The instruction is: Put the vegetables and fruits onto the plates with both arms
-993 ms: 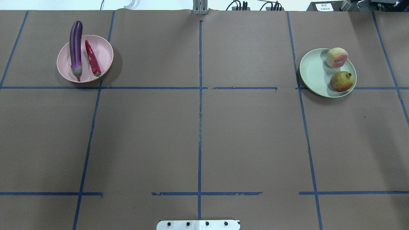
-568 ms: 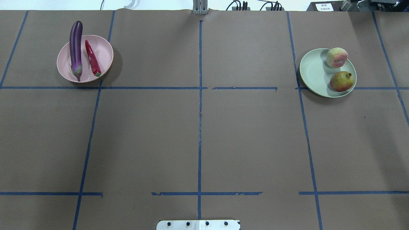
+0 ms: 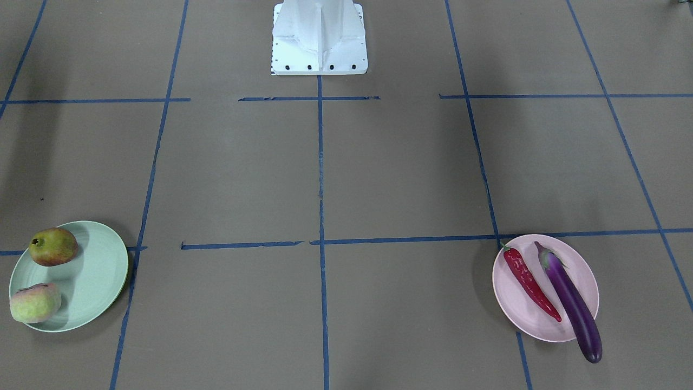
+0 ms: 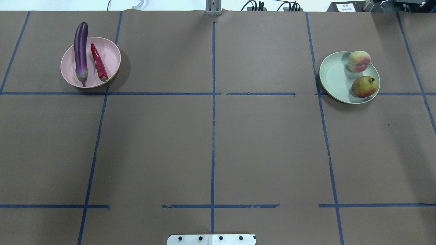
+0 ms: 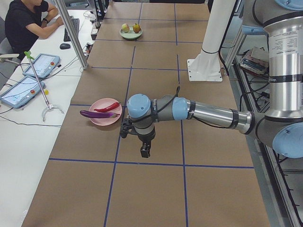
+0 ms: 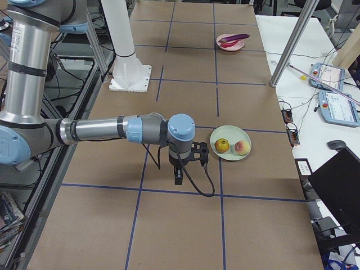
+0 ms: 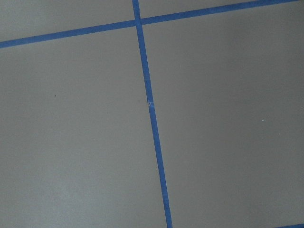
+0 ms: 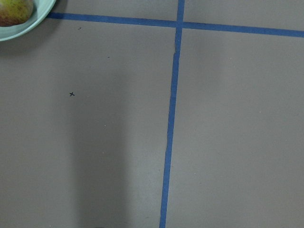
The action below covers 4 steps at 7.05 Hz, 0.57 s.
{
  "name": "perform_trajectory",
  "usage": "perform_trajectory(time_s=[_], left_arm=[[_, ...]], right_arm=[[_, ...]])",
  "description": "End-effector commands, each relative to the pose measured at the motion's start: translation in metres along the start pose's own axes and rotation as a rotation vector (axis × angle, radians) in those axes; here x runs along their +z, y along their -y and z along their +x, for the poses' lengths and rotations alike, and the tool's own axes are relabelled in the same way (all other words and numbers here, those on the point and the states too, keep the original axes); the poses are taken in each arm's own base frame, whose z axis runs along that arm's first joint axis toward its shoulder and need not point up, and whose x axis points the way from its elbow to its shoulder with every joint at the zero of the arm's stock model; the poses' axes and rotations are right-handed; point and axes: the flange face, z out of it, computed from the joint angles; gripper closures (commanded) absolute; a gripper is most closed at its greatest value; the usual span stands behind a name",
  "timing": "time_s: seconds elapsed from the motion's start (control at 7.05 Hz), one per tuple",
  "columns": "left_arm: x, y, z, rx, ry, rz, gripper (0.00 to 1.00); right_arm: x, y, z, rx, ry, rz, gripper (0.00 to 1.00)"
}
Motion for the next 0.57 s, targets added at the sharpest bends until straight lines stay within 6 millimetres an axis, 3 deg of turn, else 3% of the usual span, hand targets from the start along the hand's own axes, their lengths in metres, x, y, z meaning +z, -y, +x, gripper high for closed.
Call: perform_trajectory(time_s=[0.0, 0.43], left_arm=[[0.012, -0.001, -0.011, -0.027, 0.001, -0.024, 0.0], [-0.009, 0.022, 0.004, 0.024, 0.009, 0.022, 0.0]], right_arm=[[-0.003, 0.001, -0.004, -0.009, 0.007, 0.008, 0.0], [0.0, 0.0, 0.001, 0.008, -0.022, -0.001, 0.0]])
